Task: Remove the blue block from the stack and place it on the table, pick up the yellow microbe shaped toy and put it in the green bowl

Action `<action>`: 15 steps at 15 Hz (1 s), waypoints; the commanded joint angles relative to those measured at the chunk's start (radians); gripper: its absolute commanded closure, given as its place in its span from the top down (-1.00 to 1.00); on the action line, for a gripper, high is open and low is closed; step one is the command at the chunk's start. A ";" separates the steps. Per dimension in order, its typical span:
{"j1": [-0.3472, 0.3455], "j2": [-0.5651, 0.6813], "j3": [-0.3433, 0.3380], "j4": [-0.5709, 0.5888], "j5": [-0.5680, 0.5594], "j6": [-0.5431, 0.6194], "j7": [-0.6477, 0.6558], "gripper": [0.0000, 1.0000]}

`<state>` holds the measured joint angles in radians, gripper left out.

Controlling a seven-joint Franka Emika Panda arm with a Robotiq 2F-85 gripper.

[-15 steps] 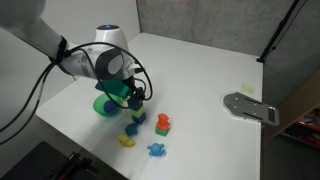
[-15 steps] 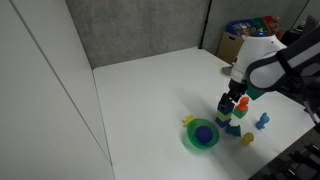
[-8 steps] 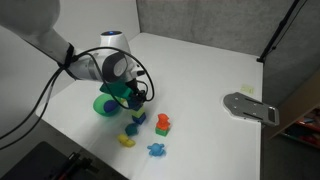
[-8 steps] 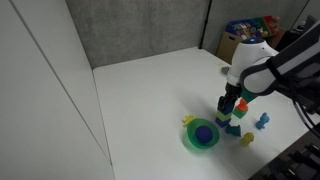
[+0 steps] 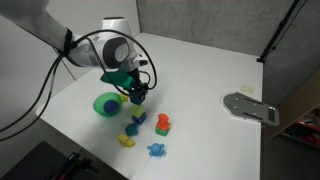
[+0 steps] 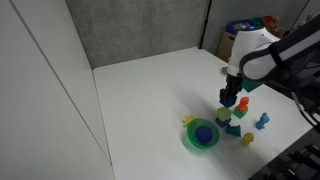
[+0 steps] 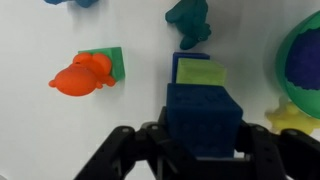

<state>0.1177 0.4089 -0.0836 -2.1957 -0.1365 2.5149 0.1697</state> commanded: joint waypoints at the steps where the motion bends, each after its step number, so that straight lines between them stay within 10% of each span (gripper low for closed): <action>1: -0.009 -0.087 0.007 0.037 -0.008 -0.127 0.014 -0.43; 15: -0.039 0.120 0.013 0.409 0.000 -0.279 0.016 -0.43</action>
<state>0.0941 0.4493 -0.0835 -1.8758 -0.1365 2.2579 0.1797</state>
